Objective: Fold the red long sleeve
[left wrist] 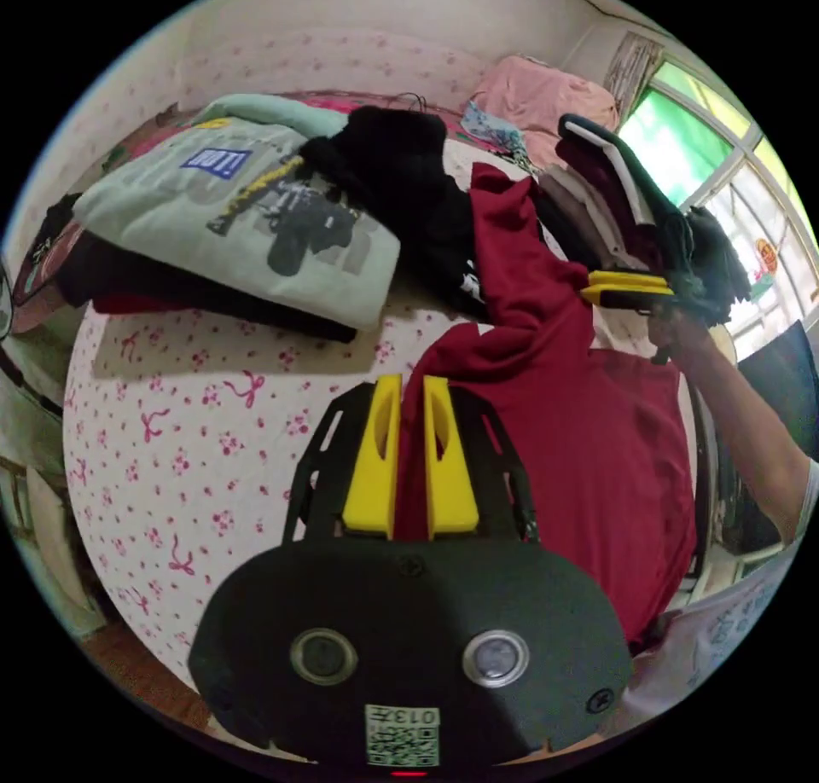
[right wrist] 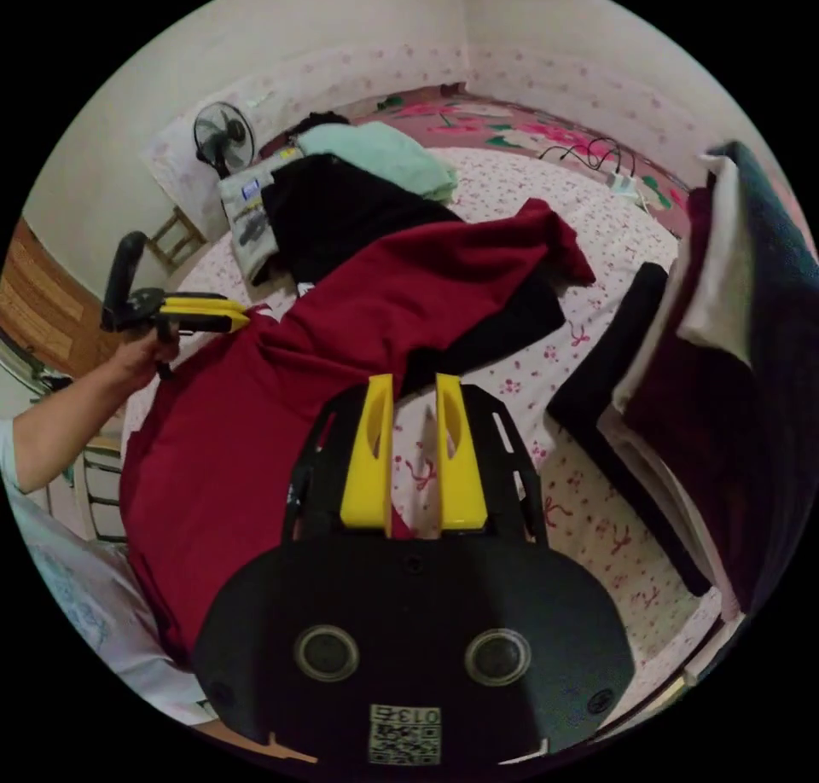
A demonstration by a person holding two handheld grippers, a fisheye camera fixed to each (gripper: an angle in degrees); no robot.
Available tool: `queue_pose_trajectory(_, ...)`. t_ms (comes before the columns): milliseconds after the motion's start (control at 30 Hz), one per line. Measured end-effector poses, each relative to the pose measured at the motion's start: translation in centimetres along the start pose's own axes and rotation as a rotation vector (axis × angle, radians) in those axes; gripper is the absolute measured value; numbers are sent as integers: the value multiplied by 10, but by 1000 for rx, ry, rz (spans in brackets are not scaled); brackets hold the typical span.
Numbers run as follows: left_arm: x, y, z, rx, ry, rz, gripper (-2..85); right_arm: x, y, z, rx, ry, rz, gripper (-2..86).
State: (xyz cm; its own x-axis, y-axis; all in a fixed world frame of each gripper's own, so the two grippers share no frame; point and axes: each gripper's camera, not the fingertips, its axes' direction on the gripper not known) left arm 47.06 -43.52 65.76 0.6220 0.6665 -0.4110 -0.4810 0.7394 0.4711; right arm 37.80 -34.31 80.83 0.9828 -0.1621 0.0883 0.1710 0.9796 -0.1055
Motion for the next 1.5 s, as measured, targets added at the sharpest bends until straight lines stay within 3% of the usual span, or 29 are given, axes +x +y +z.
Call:
queue_pose_trajectory(67,-4,11,-16,59,-36,-28,21,15,27,-33,104,-78,66,74)
queue_pose_trajectory(133,0,32,-37,136,-78,-13,17,20,60,-62,169,-23,105,74)
queue_pose_trajectory(333,86,78,-37,131,-146,305,12,29,205,-95,46,351,342,62)
queue_pose_trajectory(500,180,97,9,41,-87,540,7,7,259,-93,16,324,309,9)
queue_pose_trajectory(633,221,109,51,-54,-111,610,0,19,267,-58,-154,320,333,1)
queue_pose_trajectory(733,227,120,53,-26,-134,612,-2,31,281,-63,-113,317,334,-1)
queue_pose_trajectory(933,223,144,35,-47,-105,563,-3,34,328,-93,47,100,495,0)
queue_pose_trajectory(1033,223,170,13,-17,-145,561,-3,-6,350,-115,122,155,471,1)
queue_pose_trajectory(1200,233,221,-4,-26,-193,558,-3,-98,380,-98,19,195,333,0)
queue_pose_trajectory(1267,236,238,1,-36,-249,545,-3,-133,399,-82,-30,315,323,-1)
queue_pose_trajectory(1333,235,256,12,-111,-286,537,-3,-145,414,-69,-100,388,322,-1)
queue_pose_trajectory(1500,231,276,-3,-68,-293,464,-3,-146,444,-75,-70,330,406,-1)
